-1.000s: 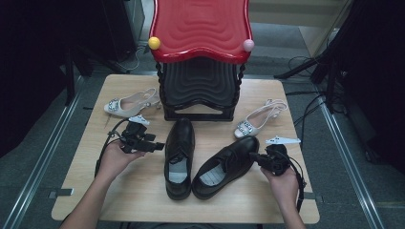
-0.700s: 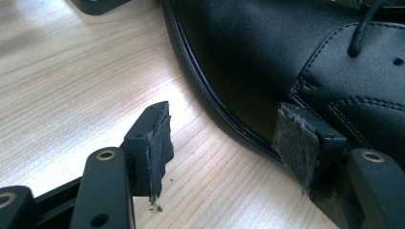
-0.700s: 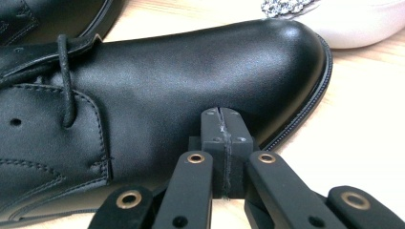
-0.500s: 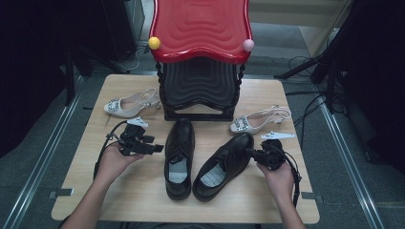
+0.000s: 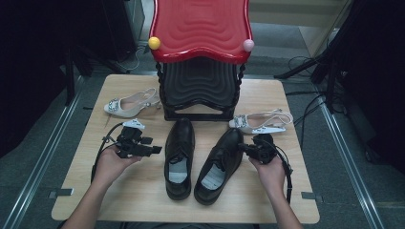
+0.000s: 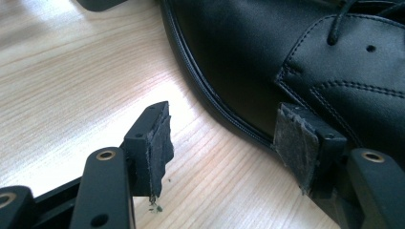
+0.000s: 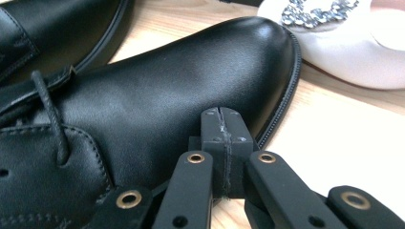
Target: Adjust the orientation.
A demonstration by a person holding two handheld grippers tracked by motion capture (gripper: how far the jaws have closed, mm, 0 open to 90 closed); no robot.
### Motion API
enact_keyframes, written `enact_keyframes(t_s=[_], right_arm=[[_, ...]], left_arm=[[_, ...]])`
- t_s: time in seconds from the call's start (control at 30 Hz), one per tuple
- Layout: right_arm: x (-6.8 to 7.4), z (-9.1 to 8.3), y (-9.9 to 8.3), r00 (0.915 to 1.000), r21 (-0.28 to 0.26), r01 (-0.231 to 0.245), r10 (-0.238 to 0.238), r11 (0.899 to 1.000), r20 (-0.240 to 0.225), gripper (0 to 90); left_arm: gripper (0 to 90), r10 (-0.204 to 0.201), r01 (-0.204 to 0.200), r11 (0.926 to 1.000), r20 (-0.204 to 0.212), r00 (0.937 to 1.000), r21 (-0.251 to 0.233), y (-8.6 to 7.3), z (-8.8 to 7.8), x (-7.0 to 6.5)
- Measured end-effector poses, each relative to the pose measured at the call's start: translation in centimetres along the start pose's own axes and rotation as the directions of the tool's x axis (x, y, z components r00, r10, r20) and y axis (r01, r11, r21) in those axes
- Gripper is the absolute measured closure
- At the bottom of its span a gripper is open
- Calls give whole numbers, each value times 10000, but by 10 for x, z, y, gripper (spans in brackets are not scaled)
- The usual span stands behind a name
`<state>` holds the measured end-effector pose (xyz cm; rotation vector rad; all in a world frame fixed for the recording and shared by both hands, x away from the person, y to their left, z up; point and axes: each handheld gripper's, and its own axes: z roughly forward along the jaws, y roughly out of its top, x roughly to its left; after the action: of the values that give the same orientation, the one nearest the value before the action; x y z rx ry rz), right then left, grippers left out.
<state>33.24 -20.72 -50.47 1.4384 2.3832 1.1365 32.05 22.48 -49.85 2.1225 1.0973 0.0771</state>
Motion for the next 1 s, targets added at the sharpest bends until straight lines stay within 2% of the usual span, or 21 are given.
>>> enact_keyframes(t_s=[0.2, 0.37, 0.5, 0.57, 0.63, 0.7, 0.77, 0.87, 1.0], right_arm=[[4, 9, 8, 10000, -6, 42, -43, 10000, -76, 900], [10, 20, 16, 9995, -43, 277, -278, 9996, -142, 900], [11, 24, 20, 9993, -72, 302, -303, 9995, -203, 900], [10, 22, 21, 9994, -102, 277, -279, 9996, -180, 900], [8, 17, 21, 9993, -217, 84, -92, 9997, -373, 898], [10, 13, 20, 9991, -331, 127, -140, 9994, -393, 898], [12, 7, 17, 9988, -407, 211, -229, 9989, -439, 898], [18, -4, 8, 9978, -360, 406, -425, 9985, -517, 899], [24, -19, -6, 9954, -266, 452, -473, 9986, -836, 899]], left_arm=[[378, -42, 42, 10000, -36, 10000, -82, -4, -3, -1], [388, 162, -161, 9990, 23, 9999, -407, -6, -7, -6], [421, 290, -286, 9988, 106, 9995, -404, -9, -8, -8], [436, 451, -447, 9980, 87, 9989, -454, -10, -9, -9], [454, 645, -640, 9961, 54, 9979, -613, -10, -10, -11], [461, 608, -593, 9953, 168, 9980, -765, -9, -10, -11], [459, 615, -594, 9957, 277, 9977, -708, -9, -8, -11], [470, 504, -484, 9969, 308, 9983, -619, -8, -6, -11], [471, 733, -724, 9943, 85, 9973, -785, -5, -6, -11]])
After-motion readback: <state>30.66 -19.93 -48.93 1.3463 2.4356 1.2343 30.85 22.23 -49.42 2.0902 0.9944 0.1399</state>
